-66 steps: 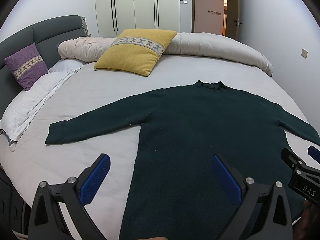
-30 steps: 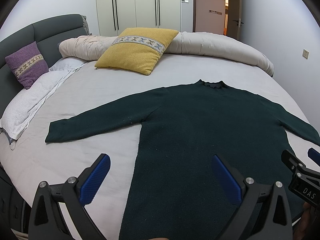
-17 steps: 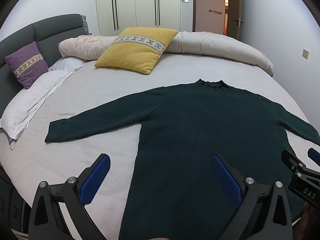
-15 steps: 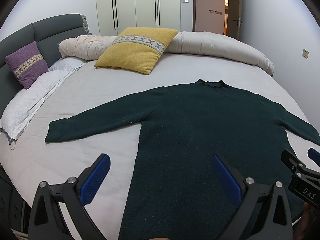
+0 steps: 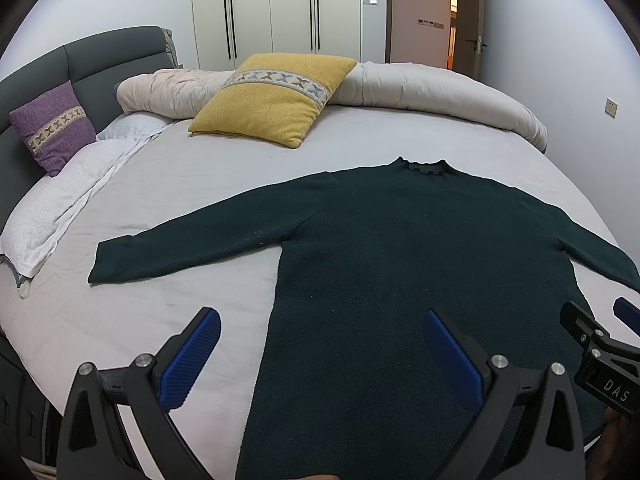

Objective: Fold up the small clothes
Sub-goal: 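Grasp a green sweater sleeve with the right tool and fold it across the body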

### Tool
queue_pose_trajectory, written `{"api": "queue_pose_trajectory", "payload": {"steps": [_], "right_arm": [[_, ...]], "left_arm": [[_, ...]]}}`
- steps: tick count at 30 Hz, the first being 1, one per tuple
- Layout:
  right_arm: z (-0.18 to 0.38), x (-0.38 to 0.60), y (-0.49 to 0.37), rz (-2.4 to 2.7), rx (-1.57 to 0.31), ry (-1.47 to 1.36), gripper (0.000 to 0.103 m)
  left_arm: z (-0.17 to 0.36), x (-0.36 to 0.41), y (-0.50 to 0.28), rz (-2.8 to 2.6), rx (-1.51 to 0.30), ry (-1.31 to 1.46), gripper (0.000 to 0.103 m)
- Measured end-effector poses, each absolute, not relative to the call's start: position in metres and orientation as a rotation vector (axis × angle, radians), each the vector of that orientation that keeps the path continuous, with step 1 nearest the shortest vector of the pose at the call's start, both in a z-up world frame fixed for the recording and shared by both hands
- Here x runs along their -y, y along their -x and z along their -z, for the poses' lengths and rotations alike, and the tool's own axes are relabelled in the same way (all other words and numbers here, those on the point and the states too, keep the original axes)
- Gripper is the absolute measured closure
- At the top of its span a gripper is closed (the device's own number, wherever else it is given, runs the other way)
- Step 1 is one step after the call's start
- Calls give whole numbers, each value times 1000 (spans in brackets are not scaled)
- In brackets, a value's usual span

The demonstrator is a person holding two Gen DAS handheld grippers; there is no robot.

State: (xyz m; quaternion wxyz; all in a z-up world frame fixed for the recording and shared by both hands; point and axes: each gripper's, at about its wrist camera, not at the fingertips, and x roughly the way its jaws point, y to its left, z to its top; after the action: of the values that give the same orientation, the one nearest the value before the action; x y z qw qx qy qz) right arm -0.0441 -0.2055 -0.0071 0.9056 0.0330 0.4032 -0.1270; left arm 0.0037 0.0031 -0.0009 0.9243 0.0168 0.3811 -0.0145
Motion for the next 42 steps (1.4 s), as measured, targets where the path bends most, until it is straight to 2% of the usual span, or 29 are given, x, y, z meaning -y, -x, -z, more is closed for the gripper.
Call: {"api": "queue_pose_trajectory", "payload": {"steps": [21,24,29,30,31,33,38,39,40,42], "right_arm": [[12,233,36,227,-840,-142,0],[8,270,38,217,-798,-237,0],[9,407,52,298,-692,-514,1],[13,436,56,324,-676,-576,6],[18,473,62,358,-660,-654,17],[34,544,76,422,-630,-817,21],[83,679,115,561,-544,-1115,22],[91,693,119,563,-529,-1148,26],[98,710,122,560,-509,-1182,34],[104,729,123,564,-485,-1205,41]], "left_arm": [[21,3,-2,76,-804,-5,0],[29,3,-11,127,-864,52,0],[41,7,-33,261,-918,186,0],[42,9,-37,278,-921,207,0],[44,12,-41,292,-918,220,0],[47,21,-48,300,-905,219,0],[59,44,-74,257,-989,201,0],[60,43,-78,253,-990,217,0],[62,45,-84,252,-986,230,0],[66,50,-94,266,-997,244,0]]}}
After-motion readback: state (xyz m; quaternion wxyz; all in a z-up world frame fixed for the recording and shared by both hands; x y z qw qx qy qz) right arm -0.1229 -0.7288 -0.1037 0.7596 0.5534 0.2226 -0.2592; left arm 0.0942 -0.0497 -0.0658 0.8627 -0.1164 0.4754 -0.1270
